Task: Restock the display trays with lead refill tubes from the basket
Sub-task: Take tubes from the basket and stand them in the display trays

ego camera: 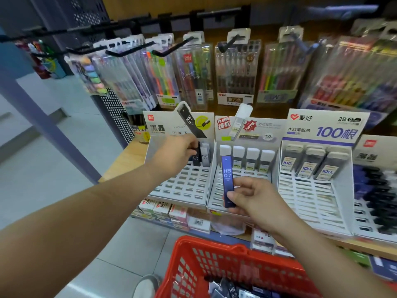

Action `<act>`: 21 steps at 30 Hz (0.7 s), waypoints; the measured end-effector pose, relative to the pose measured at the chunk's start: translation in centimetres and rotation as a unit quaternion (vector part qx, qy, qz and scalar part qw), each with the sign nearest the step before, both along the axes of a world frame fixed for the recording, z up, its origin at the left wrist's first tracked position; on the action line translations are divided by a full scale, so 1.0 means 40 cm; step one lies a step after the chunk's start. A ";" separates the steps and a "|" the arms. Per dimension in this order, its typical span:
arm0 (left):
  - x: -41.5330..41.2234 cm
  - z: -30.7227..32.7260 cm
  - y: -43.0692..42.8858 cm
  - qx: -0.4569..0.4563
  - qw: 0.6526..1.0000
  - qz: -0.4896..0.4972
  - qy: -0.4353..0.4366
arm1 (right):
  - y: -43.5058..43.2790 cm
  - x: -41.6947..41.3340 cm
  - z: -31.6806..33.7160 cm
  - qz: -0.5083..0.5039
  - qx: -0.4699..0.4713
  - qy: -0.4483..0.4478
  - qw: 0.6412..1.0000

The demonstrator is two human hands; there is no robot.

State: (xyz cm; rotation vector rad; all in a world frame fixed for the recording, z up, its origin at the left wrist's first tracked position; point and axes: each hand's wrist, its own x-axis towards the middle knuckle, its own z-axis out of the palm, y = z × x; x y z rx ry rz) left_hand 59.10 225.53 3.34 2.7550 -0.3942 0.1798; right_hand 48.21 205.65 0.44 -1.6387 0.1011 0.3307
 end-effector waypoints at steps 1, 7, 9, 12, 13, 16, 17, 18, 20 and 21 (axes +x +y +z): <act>0.001 -0.004 0.001 -0.008 1.000 0.003 -0.005 | 0.005 0.003 0.000 -0.001 0.006 -0.001 1.000; -0.002 0.019 -0.003 -0.065 0.997 0.032 -0.013 | 0.033 0.009 -0.008 -0.017 0.020 -0.015 1.000; -0.026 0.050 -0.019 -0.235 0.959 0.038 0.151 | 0.041 0.011 -0.008 -0.011 0.000 -0.024 1.000; -0.070 0.082 -0.027 -0.287 0.903 -0.030 0.319 | 0.059 0.016 -0.011 0.013 -0.037 -0.048 0.998; -0.081 0.086 -0.027 -0.267 0.907 -0.047 0.322 | 0.066 0.019 -0.014 0.015 -0.046 -0.057 0.997; -0.075 0.105 -0.004 -0.277 0.922 -0.021 0.271 | 0.087 0.022 -0.020 0.021 -0.135 -0.108 0.985; -0.060 0.115 0.017 -0.291 0.926 0.000 0.240 | 0.090 0.022 -0.026 0.040 -0.204 -0.142 0.968; -0.044 0.126 0.043 -0.297 0.932 0.016 0.207 | 0.094 0.020 -0.031 0.072 -0.280 -0.175 0.941; -0.011 0.137 0.097 -0.272 0.950 0.043 0.145 | 0.102 0.010 -0.033 0.139 -0.398 -0.215 0.881; 0.002 0.131 0.119 -0.241 0.961 0.053 0.122 | 0.105 0.004 -0.036 0.162 -0.434 -0.225 0.857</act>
